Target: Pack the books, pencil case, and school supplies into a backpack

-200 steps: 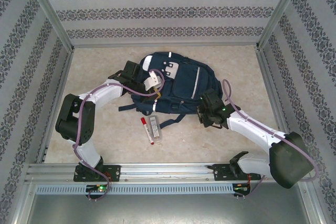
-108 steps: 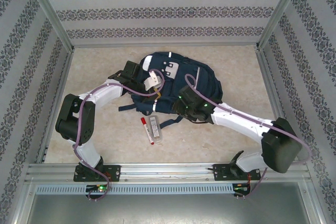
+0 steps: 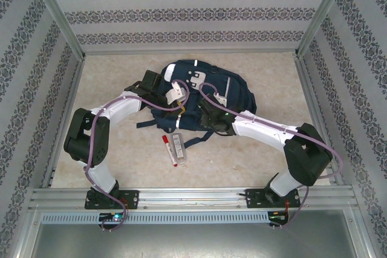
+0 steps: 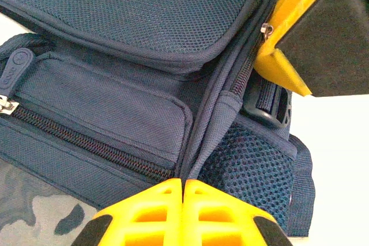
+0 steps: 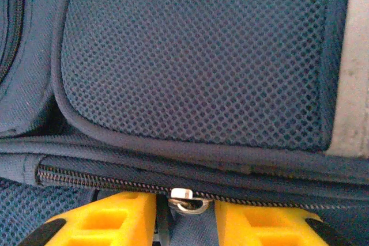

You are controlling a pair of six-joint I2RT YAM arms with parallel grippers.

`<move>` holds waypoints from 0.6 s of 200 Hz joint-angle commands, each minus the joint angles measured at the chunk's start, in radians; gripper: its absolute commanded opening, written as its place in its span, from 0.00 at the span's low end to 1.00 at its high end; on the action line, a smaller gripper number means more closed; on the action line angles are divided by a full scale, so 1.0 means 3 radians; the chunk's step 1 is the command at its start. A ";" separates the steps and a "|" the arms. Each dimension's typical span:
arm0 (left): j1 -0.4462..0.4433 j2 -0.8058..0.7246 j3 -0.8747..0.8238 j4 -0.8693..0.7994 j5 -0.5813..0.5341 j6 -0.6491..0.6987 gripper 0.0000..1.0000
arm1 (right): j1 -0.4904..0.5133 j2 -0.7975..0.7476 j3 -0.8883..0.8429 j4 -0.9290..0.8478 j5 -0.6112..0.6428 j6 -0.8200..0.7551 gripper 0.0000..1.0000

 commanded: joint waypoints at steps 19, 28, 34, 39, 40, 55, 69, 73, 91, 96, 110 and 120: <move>0.0051 -0.0096 -0.0037 0.0046 -0.0010 0.0035 0.00 | 0.0024 0.0079 0.0192 -0.0484 0.0588 0.0474 0.33; 0.0054 -0.0102 -0.0028 0.0030 -0.0017 0.0046 0.00 | 0.0027 0.0059 0.0186 -0.0551 0.0631 0.0548 0.32; 0.0051 -0.0104 -0.0026 0.0020 -0.0027 0.0054 0.00 | 0.0028 0.0043 0.0186 -0.0596 0.0656 0.0582 0.31; 0.0052 -0.0107 -0.0024 0.0013 -0.0031 0.0060 0.00 | 0.0026 0.0024 0.0188 -0.0615 0.0662 0.0595 0.31; 0.0051 -0.0107 -0.0023 0.0013 -0.0029 0.0062 0.00 | 0.0024 0.0020 0.0184 -0.0616 0.0665 0.0595 0.31; 0.0050 -0.0113 -0.0030 -0.0002 -0.0047 0.0073 0.00 | 0.0028 -0.0045 0.0176 -0.0651 0.0656 0.0587 0.29; 0.0051 -0.0117 -0.0035 0.0002 -0.0046 0.0073 0.00 | 0.0027 -0.0095 0.0159 -0.0652 0.0636 0.0565 0.27; 0.0050 -0.0118 -0.0036 0.0002 -0.0043 0.0073 0.00 | 0.0026 -0.0113 0.0144 -0.0649 0.0627 0.0568 0.26; 0.0052 -0.0112 -0.0037 0.0007 -0.0035 0.0068 0.00 | 0.0002 -0.0160 0.0066 -0.0573 0.0572 0.0550 0.23; 0.0050 -0.0114 -0.0041 0.0009 -0.0031 0.0068 0.00 | -0.0009 -0.0171 0.0043 -0.0539 0.0549 0.0526 0.22; 0.0053 -0.0104 -0.0037 0.0007 -0.0037 0.0071 0.00 | -0.0058 -0.0188 -0.0022 -0.0449 0.0455 0.0477 0.19; 0.0053 -0.0107 -0.0033 0.0007 -0.0037 0.0063 0.00 | -0.0095 -0.0194 -0.0052 -0.0374 0.0355 0.0414 0.16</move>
